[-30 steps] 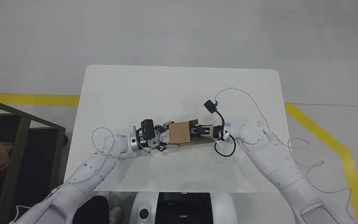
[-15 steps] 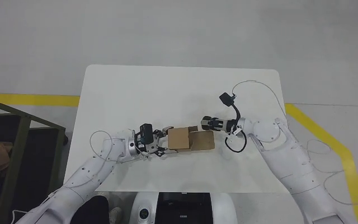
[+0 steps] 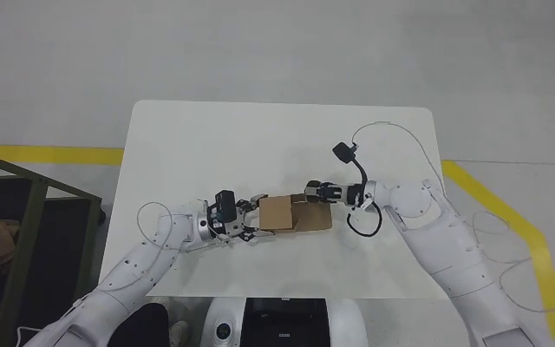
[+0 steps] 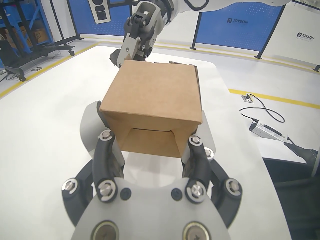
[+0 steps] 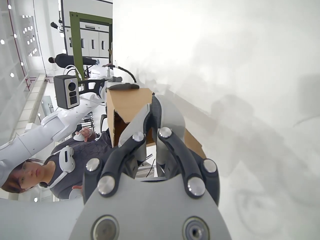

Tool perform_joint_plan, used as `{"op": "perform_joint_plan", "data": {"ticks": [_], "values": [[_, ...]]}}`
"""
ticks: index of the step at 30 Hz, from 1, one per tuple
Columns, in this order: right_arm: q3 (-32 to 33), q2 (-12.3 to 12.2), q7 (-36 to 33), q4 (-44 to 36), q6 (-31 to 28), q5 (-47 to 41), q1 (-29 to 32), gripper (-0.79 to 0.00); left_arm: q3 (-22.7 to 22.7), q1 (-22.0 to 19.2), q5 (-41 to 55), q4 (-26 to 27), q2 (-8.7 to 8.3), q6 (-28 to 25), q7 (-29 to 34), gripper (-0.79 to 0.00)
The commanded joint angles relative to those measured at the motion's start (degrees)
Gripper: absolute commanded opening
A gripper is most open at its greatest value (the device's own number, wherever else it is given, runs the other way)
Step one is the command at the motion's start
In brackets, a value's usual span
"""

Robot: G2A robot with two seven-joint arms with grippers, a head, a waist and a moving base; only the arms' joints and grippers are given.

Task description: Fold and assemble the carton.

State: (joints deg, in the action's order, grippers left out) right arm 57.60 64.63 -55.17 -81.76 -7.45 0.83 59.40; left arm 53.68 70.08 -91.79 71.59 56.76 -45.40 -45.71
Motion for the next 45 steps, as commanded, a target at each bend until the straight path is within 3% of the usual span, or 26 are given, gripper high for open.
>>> {"op": "perform_joint_plan", "data": {"ticks": [1, 11, 22, 33, 45], "values": [[-0.8, 0.2, -0.4, 0.3, -0.3, -0.5, -0.4, -0.785, -0.1, -0.2, 0.4, -0.2, 0.13, 0.2, 0.2, -0.277], [-5.1, 1.8, -0.3, 2.9, -2.1, -3.2, -3.0, -0.785, -0.7, -0.9, 1.2, -1.0, 0.58, 1.4, 0.2, -0.28], [-6.7, 2.7, 0.3, 5.3, -3.3, -6.3, -3.7, -0.785, -0.5, -1.2, 1.8, -1.1, 0.81, 2.8, 0.3, -0.339], [-8.9, 4.0, -0.3, 9.2, -6.0, -8.5, -6.0, -0.785, -1.1, -1.4, 1.5, -0.7, 1.03, 2.0, -0.1, -0.332], [-3.9, 2.1, -2.2, 7.3, -1.8, -3.9, -5.0, -0.785, 0.0, -1.1, -0.3, -2.5, 0.55, 2.0, -0.6, -0.332]]}}
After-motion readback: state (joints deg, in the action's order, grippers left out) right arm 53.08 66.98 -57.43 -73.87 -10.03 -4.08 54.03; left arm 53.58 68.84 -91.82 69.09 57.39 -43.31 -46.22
